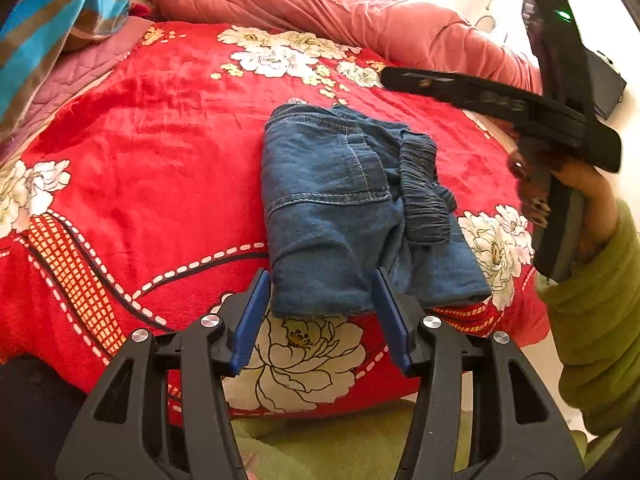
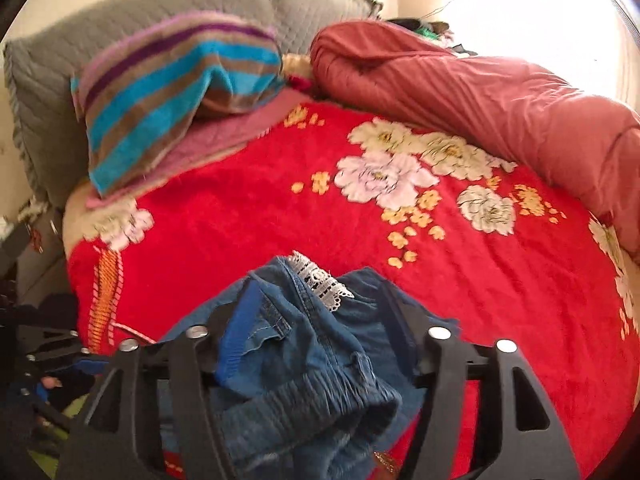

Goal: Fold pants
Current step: 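Open both tools and move back from the folded pants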

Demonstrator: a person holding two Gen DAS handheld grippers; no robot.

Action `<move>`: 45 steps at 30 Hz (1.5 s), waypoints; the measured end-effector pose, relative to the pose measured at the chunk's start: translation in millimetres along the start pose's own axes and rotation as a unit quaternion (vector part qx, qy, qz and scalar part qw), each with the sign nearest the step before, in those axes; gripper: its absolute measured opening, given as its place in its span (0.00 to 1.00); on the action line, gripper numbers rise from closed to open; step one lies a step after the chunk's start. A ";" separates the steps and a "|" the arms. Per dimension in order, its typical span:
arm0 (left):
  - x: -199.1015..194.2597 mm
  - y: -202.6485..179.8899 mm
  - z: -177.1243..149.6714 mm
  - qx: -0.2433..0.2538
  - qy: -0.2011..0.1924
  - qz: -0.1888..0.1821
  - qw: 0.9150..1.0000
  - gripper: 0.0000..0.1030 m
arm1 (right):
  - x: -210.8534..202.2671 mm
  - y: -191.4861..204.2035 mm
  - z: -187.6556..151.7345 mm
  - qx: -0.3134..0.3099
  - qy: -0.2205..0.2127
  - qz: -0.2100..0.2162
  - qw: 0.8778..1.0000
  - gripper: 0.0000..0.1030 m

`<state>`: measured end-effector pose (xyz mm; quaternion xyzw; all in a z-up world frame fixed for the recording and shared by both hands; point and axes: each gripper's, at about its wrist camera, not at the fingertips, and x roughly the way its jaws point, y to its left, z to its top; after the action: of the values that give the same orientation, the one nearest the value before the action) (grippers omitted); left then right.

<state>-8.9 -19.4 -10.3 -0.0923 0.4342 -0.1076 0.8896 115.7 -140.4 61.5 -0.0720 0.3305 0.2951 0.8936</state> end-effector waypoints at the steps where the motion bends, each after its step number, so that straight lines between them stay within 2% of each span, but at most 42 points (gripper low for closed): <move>1: -0.8 -0.3 0.7 0.000 -0.001 0.000 1.000 0.47 | -4.8 -0.8 -0.8 0.005 -0.005 0.002 1.000 0.70; 3: -3.8 -2.5 1.4 0.002 -0.004 -0.003 1.000 0.51 | -18.2 -1.9 -3.4 0.013 -0.017 0.004 1.000 0.74; 5: -7.7 -6.2 1.1 0.008 -0.008 -0.002 1.000 0.51 | -27.1 -2.1 -6.0 0.016 -0.025 0.002 1.000 0.83; 9: -14.4 -11.5 0.7 0.012 -0.015 0.000 1.000 0.52 | -44.9 0.2 -12.1 0.014 -0.037 -0.002 0.999 0.84; 11: -17.9 -13.1 1.6 0.013 -0.020 0.001 1.000 0.54 | -53.5 2.0 -15.2 0.008 -0.045 -0.011 0.999 0.90; 14: -23.4 -16.0 2.2 0.016 -0.027 0.002 1.000 0.59 | -65.7 3.8 -18.2 -0.001 -0.060 -0.022 0.998 0.90; 18: -29.7 -18.6 3.1 0.018 -0.036 0.006 0.999 0.67 | -79.3 3.0 -19.0 -0.003 -0.071 -0.027 0.997 0.90; 22: -35.2 -19.2 4.9 0.017 -0.044 0.015 0.999 0.81 | -91.9 3.4 -18.9 -0.005 -0.082 -0.032 0.996 0.91; 23: -36.2 -19.2 5.4 0.016 -0.046 0.017 0.999 0.82 | -93.1 3.7 -19.8 -0.006 -0.083 -0.032 0.996 0.95; 25: -38.2 -19.5 6.8 0.016 -0.049 0.026 0.998 0.88 | -96.4 2.5 -20.5 -0.004 -0.086 -0.036 0.996 0.95; 36: -43.6 -22.2 12.2 0.021 -0.057 0.046 0.997 0.91 | -110.3 -12.5 -29.4 0.010 -0.090 -0.048 0.995 0.95; 45: -42.1 -17.6 21.2 0.017 -0.059 0.051 0.997 0.91 | -109.5 -33.2 -44.5 0.038 -0.067 -0.068 0.995 0.95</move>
<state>-19.3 -23.4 38.7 -0.0606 0.3827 -0.0636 0.9197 43.9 -234.4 94.3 -0.0404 0.2747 0.2249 0.9340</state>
